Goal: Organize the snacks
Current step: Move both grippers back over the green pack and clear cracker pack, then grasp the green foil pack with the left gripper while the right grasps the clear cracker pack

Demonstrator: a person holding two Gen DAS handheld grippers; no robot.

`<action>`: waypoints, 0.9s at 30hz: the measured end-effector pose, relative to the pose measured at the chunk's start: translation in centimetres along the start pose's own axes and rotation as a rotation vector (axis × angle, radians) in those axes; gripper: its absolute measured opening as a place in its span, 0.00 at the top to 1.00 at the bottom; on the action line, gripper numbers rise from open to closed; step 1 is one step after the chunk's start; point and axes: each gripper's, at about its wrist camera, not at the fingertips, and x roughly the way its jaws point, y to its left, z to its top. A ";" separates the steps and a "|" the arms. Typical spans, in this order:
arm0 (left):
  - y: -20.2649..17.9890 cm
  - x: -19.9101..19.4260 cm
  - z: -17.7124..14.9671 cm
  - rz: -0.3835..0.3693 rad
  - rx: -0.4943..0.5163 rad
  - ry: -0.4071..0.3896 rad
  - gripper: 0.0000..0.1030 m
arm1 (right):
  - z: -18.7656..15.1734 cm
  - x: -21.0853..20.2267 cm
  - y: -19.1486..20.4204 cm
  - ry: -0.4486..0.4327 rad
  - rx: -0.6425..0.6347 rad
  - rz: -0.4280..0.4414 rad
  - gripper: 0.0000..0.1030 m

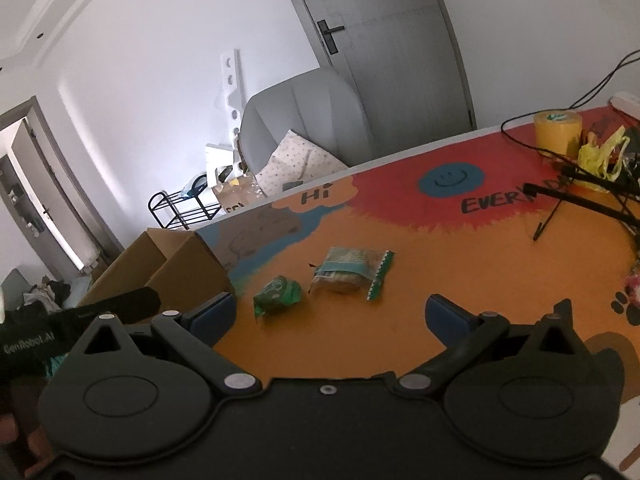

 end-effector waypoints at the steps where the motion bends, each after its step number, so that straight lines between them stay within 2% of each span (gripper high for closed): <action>1: -0.1 0.3 0.0 -0.001 0.003 0.004 0.18 | 0.1 0.2 -0.2 0.005 0.006 0.003 0.00; 12: -1.4 5.0 -0.3 0.020 0.026 0.066 0.32 | 1.1 3.0 -3.0 0.030 0.085 0.014 0.00; 27: -2.4 12.0 -0.8 0.079 0.040 0.136 0.35 | 2.2 6.9 -3.8 0.067 0.090 0.020 0.01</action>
